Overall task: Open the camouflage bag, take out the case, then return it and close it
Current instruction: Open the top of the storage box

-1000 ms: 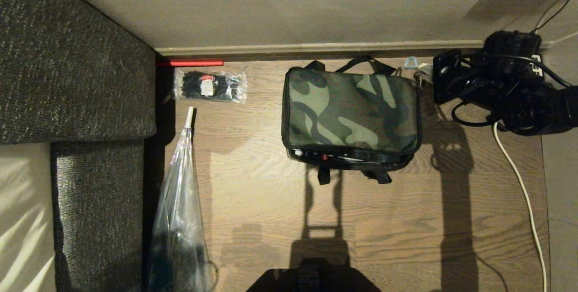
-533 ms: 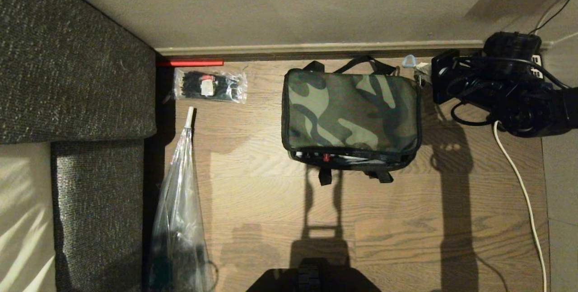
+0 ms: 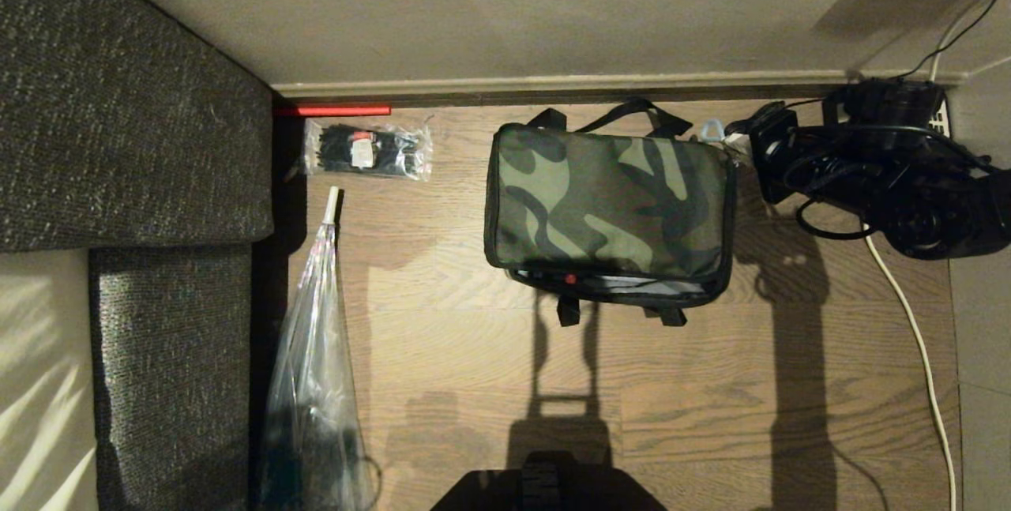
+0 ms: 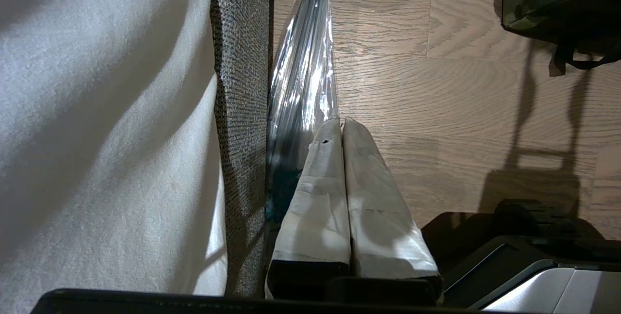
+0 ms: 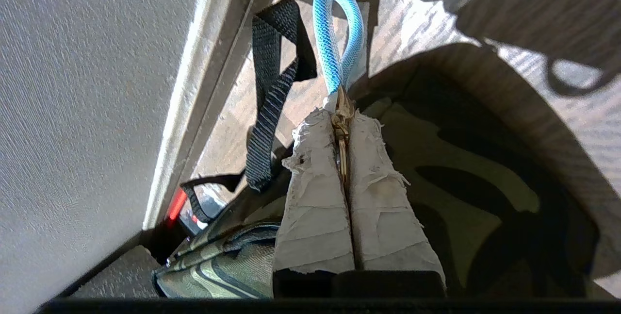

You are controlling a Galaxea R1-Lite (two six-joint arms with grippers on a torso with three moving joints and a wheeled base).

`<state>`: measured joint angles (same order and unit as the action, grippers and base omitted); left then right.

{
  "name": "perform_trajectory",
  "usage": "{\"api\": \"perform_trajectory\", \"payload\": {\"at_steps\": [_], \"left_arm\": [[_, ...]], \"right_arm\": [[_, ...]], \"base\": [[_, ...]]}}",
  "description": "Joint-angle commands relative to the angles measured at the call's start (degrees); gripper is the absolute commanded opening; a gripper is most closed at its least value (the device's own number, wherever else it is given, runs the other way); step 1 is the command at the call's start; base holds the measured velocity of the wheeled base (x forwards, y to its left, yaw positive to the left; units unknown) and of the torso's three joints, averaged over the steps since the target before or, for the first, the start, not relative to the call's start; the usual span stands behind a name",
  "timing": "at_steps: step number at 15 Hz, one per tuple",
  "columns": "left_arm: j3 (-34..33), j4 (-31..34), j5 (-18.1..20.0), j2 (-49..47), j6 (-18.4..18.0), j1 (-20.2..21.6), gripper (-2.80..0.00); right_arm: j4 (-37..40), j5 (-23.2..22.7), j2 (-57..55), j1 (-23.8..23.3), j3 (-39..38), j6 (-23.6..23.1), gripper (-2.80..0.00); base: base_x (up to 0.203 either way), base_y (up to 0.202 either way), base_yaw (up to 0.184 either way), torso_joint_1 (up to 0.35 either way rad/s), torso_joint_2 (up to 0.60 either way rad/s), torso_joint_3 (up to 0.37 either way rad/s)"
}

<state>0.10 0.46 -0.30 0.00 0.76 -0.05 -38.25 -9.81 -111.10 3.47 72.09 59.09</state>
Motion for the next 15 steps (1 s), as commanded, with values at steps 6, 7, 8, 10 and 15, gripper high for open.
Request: {"api": "perform_trajectory", "payload": {"at_steps": [6, 7, 8, 10, 15], "left_arm": [[0.0, 0.0, 0.0, 0.0, 0.0, 0.0, -2.8], [0.0, 0.0, 0.0, 0.0, 0.0, 0.0, -2.8], [0.0, 0.0, 0.0, 0.1, 0.0, 0.0, -2.8], [0.0, 0.0, 0.0, 0.0, 0.0, 0.0, -2.8], [0.0, 0.0, 0.0, 0.1, 0.0, 0.0, -2.8]], "right_arm": [[-1.7, -0.7, 0.3, -1.2, -1.2, -4.2, 0.0], [-3.0, -1.4, 0.6, -1.5, -3.0, -5.1, 0.0], [-4.2, -3.2, 1.2, -2.0, -4.9, -7.2, 0.0], [-4.6, -6.8, 3.7, -3.8, -11.9, -15.3, 0.0], [9.1, -15.3, 15.7, -6.8, -23.1, -27.9, 0.0]], "base": [[0.0, 0.0, 0.0, 0.0, 0.0, 0.0], [0.0, 0.0, 0.0, 0.0, 0.0, 0.0], [0.0, 0.0, 0.0, 0.0, 0.0, 0.0], [0.0, 0.0, 0.0, 0.0, 0.0, 0.0], [0.0, 0.0, 0.0, 0.0, 0.0, 0.0]]}}
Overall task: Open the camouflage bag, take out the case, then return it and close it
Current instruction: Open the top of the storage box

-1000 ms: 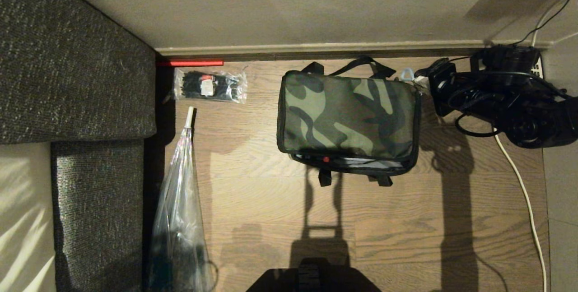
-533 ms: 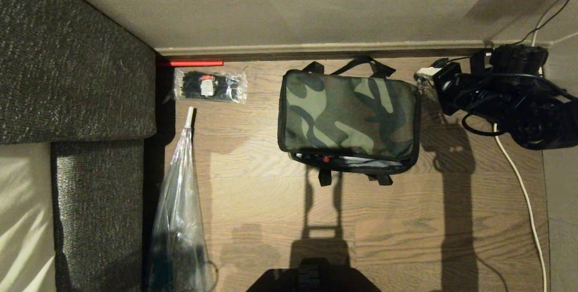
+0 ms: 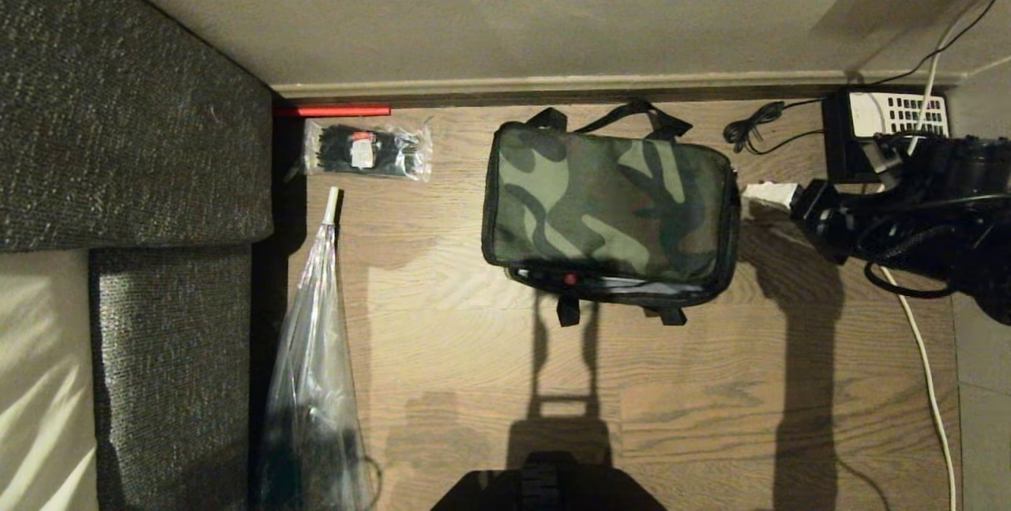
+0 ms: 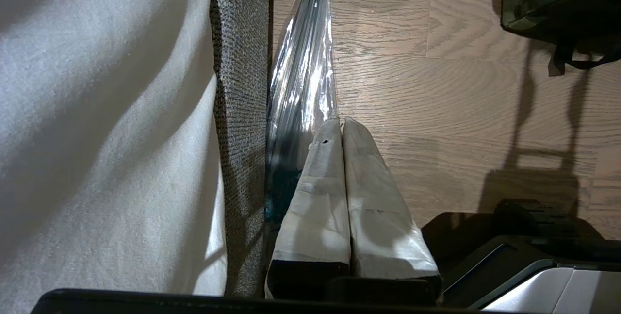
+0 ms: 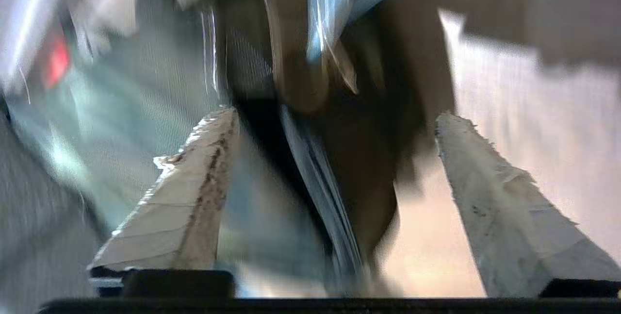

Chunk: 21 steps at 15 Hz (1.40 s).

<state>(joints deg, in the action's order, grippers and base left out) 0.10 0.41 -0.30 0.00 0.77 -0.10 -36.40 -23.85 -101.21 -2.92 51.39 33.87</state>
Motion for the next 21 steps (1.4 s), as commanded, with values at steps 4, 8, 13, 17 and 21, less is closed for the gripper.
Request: {"api": "perform_trajectory", "payload": {"at_steps": [4, 8, 13, 17, 21], "left_arm": [[0.0, 0.0, 0.0, 0.1, 0.0, 0.1, -2.8], [0.0, 0.0, 0.0, 0.0, 0.0, 0.1, -2.8], [0.0, 0.0, 0.0, 0.0, 0.0, 0.1, -2.8], [0.0, 0.0, 0.0, 0.0, 0.0, 0.0, -2.8], [0.0, 0.0, 0.0, 0.0, 0.0, 0.1, -2.8]], "right_arm": [[27.4, -3.5, 16.4, -0.7, -8.5, -24.9, 0.0], [34.0, -12.5, 17.5, 0.1, -10.9, -27.2, 0.0], [18.5, -15.2, 11.2, 1.3, -10.5, -13.1, 0.0], [2.1, -14.8, 3.0, 3.9, -6.8, -0.1, 0.0], [-8.2, -14.6, -1.9, 4.5, -5.2, 3.1, 0.0]], "base": [[0.0, 0.0, 0.0, 0.0, 0.0, 0.0], [0.0, 0.0, 0.0, 0.0, 0.0, 0.0], [0.0, 0.0, 0.0, 0.0, 0.0, 0.0], [0.0, 0.0, 0.0, 0.0, 0.0, 0.0], [0.0, 0.0, 0.0, 0.0, 0.0, 0.0]]}}
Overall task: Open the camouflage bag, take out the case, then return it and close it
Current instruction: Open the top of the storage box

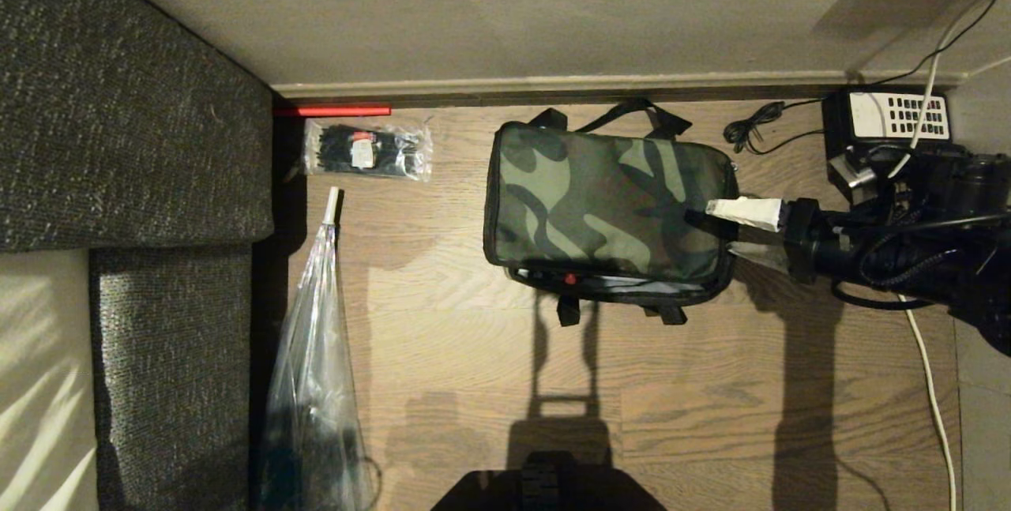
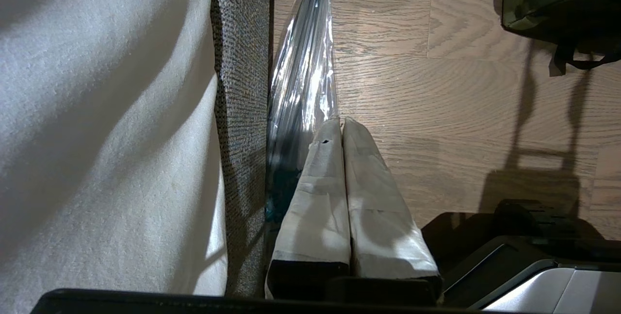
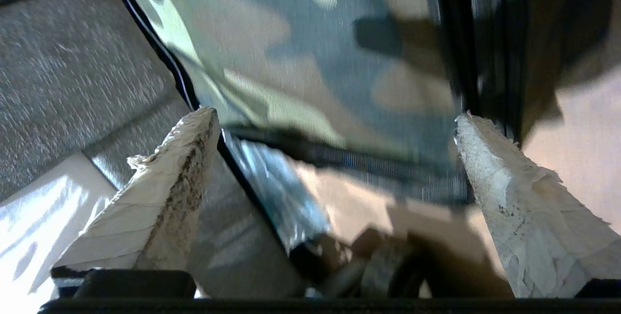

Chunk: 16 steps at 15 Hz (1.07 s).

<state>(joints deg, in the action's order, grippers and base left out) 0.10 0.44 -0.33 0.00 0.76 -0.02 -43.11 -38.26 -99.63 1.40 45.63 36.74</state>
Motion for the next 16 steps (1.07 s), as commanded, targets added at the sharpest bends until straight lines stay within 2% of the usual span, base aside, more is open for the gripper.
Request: {"api": "perform_trajectory", "payload": {"at_steps": [1, 9, 11, 16], "left_arm": [[0.0, 0.0, 0.0, 0.1, 0.0, -0.1, -2.8], [0.0, 0.0, 0.0, 0.1, 0.0, -0.1, -2.8], [0.0, 0.0, 0.0, 0.0, 0.0, -0.1, -2.8], [0.0, 0.0, 0.0, 0.0, 0.0, 0.0, -2.8]], "right_arm": [[-1.5, -0.2, -3.6, 0.2, 0.9, 0.1, 0.0], [-0.8, -0.3, -3.7, 0.0, 1.7, 0.2, 0.0], [0.2, -0.4, -3.6, 0.0, 1.6, -1.8, 0.0], [0.9, 0.0, -5.2, 0.1, 1.5, -3.5, 0.0]], "base": [[0.0, 0.0, 0.0, 0.0, 0.0, 0.0], [0.0, 0.0, 0.0, 0.0, 0.0, 0.0], [0.0, 0.0, 0.0, 0.0, 0.0, 0.0], [0.0, 0.0, 0.0, 0.0, 0.0, 0.0]]}}
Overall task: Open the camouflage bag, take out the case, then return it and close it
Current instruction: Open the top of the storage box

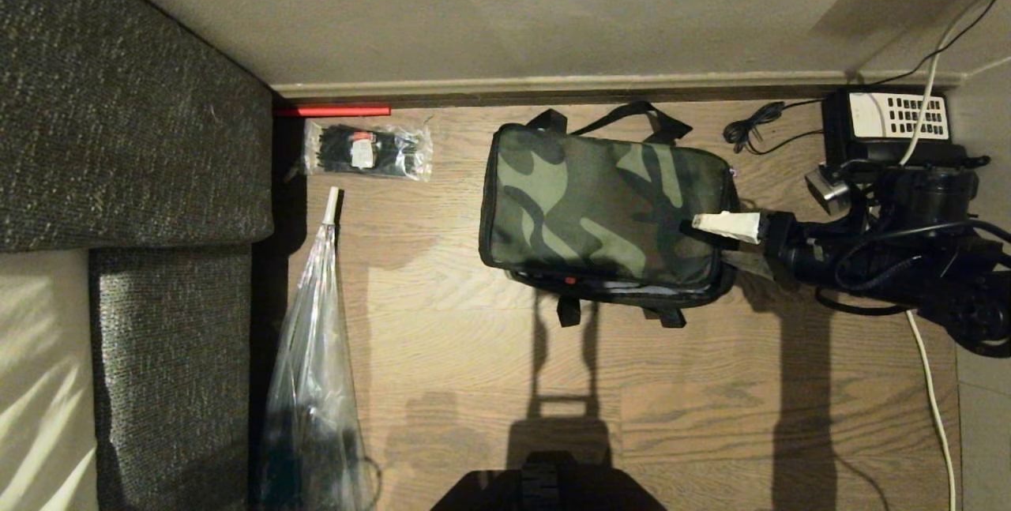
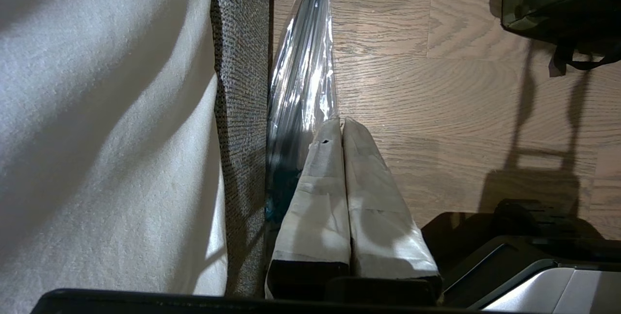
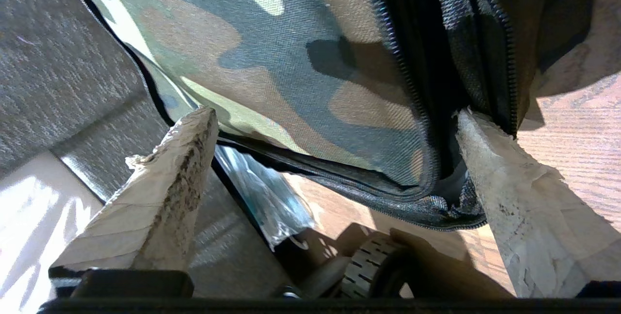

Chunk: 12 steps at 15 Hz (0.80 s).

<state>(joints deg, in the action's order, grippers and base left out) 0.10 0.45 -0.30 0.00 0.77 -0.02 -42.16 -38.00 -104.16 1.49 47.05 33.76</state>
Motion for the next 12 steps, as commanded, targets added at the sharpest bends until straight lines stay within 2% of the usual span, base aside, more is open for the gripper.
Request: {"api": "perform_trajectory", "payload": {"at_steps": [1, 4, 6, 9, 11, 12], "left_arm": [[0.0, 0.0, 0.0, 0.0, 0.0, 0.0, -2.8], [0.0, 0.0, 0.0, 0.0, 0.0, 0.0, -2.8], [0.0, 0.0, 0.0, 0.0, 0.0, 0.0, -2.8], [0.0, 0.0, 0.0, 0.0, 0.0, 0.0, -2.8], [0.0, 0.0, 0.0, 0.1, 0.0, -0.1, -2.8], [0.0, 0.0, 0.0, 0.0, 0.0, -0.1, -2.8]], "right_arm": [[0.1, -0.3, -1.1, 0.0, 0.3, -1.7, 0.0], [-0.2, -0.4, -1.1, 0.7, 0.0, 0.0, 0.0], [-1.3, -0.2, -0.8, 1.7, -0.1, 6.0, 0.0], [-10.0, 0.8, -0.2, 3.4, 0.2, 20.6, 0.0], [-12.4, 1.5, 0.0, 4.0, 0.0, 23.6, 0.0], [-12.5, 3.7, 0.4, 4.0, 0.0, 24.4, 0.0]], "base": [[0.0, 0.0, 0.0, 0.0, 0.0, 0.0], [0.0, 0.0, 0.0, 0.0, 0.0, 0.0], [0.0, 0.0, 0.0, 0.0, 0.0, 0.0], [0.0, 0.0, 0.0, 0.0, 0.0, 0.0], [0.0, 0.0, 0.0, 0.0, 0.0, 0.0], [0.0, 0.0, 0.0, 0.0, 0.0, 0.0]]}}
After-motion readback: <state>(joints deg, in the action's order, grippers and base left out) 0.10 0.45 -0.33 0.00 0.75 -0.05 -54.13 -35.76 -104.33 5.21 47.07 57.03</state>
